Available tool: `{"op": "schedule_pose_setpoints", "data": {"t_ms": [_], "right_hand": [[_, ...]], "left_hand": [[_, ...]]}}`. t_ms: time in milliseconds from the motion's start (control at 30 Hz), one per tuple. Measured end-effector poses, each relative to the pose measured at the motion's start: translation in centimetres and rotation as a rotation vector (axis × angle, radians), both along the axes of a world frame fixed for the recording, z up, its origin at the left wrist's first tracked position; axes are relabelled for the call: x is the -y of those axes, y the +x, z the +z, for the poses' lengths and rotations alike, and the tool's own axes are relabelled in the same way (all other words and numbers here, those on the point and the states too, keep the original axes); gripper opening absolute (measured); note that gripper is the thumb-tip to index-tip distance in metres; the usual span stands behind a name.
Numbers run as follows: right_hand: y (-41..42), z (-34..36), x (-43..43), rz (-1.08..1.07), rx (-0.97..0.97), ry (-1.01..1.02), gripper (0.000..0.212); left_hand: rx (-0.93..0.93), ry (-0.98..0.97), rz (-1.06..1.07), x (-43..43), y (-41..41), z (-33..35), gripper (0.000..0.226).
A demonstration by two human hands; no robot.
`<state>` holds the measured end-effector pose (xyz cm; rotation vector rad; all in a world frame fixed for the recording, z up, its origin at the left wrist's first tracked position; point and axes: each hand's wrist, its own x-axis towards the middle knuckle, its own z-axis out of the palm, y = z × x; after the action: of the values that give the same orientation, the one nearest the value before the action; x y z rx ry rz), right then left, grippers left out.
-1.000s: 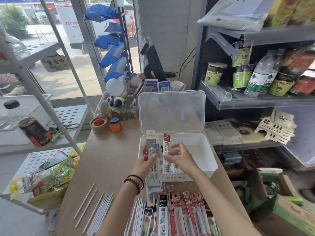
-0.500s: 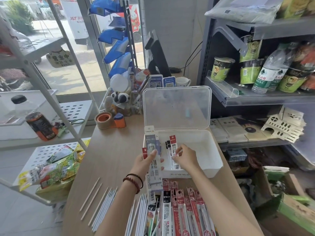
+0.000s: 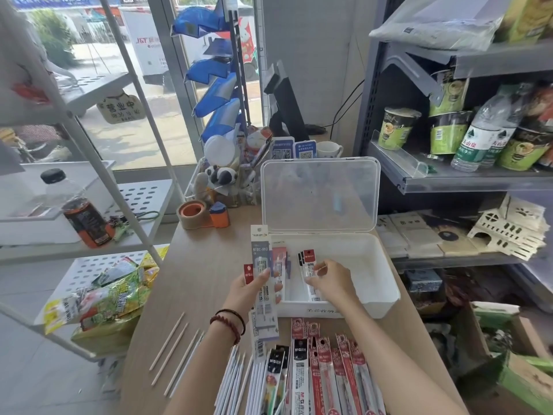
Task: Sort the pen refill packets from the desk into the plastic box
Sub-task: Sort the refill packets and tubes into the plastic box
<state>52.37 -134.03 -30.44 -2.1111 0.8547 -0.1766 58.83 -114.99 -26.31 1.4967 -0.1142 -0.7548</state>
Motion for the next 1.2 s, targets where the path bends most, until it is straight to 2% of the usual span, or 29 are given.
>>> {"op": "schedule_pose_setpoints", "data": {"t_ms": [100,200,300,400,467,533,567,667,733,800,933,1033,1200], "right_hand": [[-0.3,0.6,-0.5,0.026,0.173,0.002,0.022],[-1.0,2.0,-1.5,0.073,0.274,0.088,0.022],[-1.4,3.4,-2.9,0.222,0.276,0.187,0.033],[-1.2,4.3,-4.5,0.333,0.239,0.212,0.045],[-0.9,4.6,-5.5,0.368,0.224,0.219,0.054],[-0.5,4.9,-6.2,0.349,0.232,0.263,0.058],[-0.3,5.1,-6.5,0.317,0.24,0.3,0.06],[0.1,5.5,-6.9,0.239,0.259,0.393,0.061],[0.4,5.4,-6.9,0.23,0.251,0.392,0.064],[0.7,5.3,-7.1,0.222,0.253,0.399,0.066],[1.3,4.9,-6.9,0.129,0.308,0.414,0.051],[1.8,4.5,-6.3,0.074,0.321,0.391,0.046],[2.5,3.0,-5.5,0.036,0.243,0.237,0.032]], "left_hand": [[0.002,-0.008,-0.01,-0.3,0.1,0.0,0.03],[0.032,-0.015,-0.001,-0.3,0.1,0.0,0.026],[0.035,-0.032,0.035,-0.1,-0.1,0.0,0.023],[0.072,0.042,0.036,0.0,-0.2,-0.2,0.023],[0.074,0.061,0.058,0.1,-0.2,-0.2,0.034],[0.035,0.059,0.081,0.2,-0.1,0.0,0.062],[0.011,0.054,0.09,0.1,0.0,0.0,0.068],[-0.012,0.029,0.082,-0.1,0.4,0.0,0.058],[0.032,0.056,0.089,-0.4,0.9,-0.3,0.064],[0.073,0.082,0.086,-0.6,1.2,-0.7,0.062],[0.123,0.146,0.074,-1.2,0.8,0.0,0.028],[0.155,0.175,0.061,-1.9,1.1,-0.6,0.025],[0.201,0.181,0.08,-2.9,1.3,-0.8,0.025]]}}
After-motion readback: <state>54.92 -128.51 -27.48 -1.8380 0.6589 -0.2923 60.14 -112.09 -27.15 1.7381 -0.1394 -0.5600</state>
